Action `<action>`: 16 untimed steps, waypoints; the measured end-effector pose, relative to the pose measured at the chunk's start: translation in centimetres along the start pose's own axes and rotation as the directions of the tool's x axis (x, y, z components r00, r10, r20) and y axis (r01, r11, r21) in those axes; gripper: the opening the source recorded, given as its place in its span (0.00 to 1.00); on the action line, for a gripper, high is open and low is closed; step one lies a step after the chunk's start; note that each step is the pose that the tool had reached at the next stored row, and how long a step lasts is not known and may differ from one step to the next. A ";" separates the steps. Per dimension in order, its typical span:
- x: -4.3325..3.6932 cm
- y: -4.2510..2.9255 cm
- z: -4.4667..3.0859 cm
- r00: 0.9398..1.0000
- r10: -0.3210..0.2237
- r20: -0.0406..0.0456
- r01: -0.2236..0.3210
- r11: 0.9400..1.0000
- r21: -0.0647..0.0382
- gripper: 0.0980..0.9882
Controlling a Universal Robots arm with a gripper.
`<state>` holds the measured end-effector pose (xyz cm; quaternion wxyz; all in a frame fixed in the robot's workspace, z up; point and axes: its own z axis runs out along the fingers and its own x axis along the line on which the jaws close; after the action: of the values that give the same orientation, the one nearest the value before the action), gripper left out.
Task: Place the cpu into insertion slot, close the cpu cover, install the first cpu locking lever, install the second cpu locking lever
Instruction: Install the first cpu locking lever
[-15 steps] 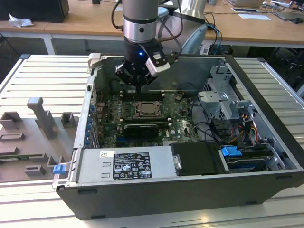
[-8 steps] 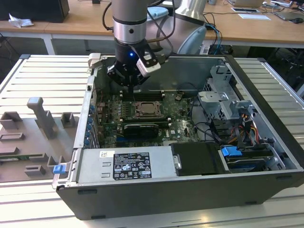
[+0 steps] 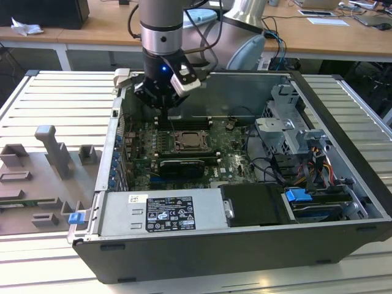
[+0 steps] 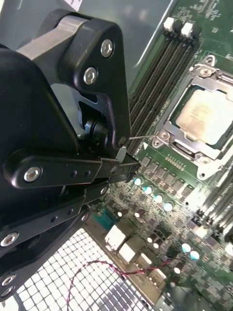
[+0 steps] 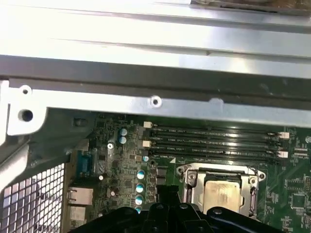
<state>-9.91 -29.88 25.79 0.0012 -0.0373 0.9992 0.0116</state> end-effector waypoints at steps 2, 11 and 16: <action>0.02 0.54 0.11 1.000 -0.001 0.000 0.001 1.000 0.000 0.01; -1.46 1.08 0.19 1.000 -0.002 0.000 0.002 1.000 0.000 0.01; -2.45 1.00 0.33 1.000 -0.002 0.000 0.002 1.000 0.000 0.01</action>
<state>-7.55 -28.69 25.49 0.0012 -0.0384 0.9992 0.0117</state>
